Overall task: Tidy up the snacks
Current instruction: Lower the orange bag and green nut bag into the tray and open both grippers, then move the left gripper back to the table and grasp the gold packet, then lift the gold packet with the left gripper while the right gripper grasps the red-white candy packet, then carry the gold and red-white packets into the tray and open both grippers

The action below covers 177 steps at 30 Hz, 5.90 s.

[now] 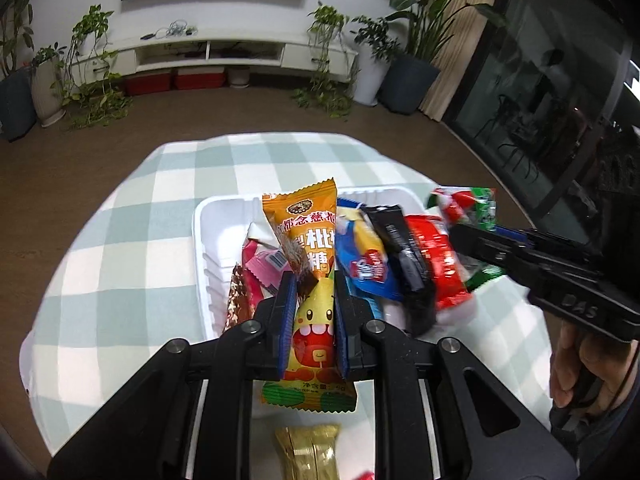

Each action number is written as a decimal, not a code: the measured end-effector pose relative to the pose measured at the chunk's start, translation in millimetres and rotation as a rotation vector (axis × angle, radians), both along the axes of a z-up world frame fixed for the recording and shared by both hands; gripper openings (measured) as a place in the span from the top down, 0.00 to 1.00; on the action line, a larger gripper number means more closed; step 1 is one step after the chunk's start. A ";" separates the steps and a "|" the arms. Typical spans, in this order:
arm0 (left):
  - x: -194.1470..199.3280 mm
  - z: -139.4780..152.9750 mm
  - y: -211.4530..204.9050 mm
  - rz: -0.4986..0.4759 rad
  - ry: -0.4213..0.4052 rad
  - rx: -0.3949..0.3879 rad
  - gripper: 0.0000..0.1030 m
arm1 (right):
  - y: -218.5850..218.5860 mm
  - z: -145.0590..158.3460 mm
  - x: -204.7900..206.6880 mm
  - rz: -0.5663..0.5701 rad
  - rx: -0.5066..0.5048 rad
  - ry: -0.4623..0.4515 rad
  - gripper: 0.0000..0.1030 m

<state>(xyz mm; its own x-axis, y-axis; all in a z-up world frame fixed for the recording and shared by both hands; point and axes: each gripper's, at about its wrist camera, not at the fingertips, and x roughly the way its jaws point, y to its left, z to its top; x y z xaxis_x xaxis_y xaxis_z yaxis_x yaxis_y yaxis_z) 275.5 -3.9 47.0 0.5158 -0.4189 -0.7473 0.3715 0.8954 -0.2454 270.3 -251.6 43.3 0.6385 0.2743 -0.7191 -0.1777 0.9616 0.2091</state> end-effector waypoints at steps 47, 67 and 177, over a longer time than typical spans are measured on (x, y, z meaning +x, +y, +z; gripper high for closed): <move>4.7 -40.2 -2.3 0.063 -0.028 0.092 0.41 | 13.2 -32.7 17.0 -0.005 -0.098 -0.025 0.44; -91.0 -32.9 38.3 0.115 -0.028 0.082 0.20 | -9.6 -22.5 -88.7 -0.014 0.051 -0.036 0.18; -5.2 4.1 21.5 0.094 -0.028 0.100 0.71 | -6.5 10.2 -1.9 0.006 0.000 -0.006 0.67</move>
<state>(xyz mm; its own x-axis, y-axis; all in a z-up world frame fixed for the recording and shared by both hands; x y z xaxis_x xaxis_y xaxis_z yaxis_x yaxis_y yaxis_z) 270.3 17.6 51.0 0.5710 -0.2918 -0.7673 0.2900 0.9461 -0.1439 268.4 -258.1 53.6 0.6412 0.2784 -0.7151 -0.1851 0.9605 0.2079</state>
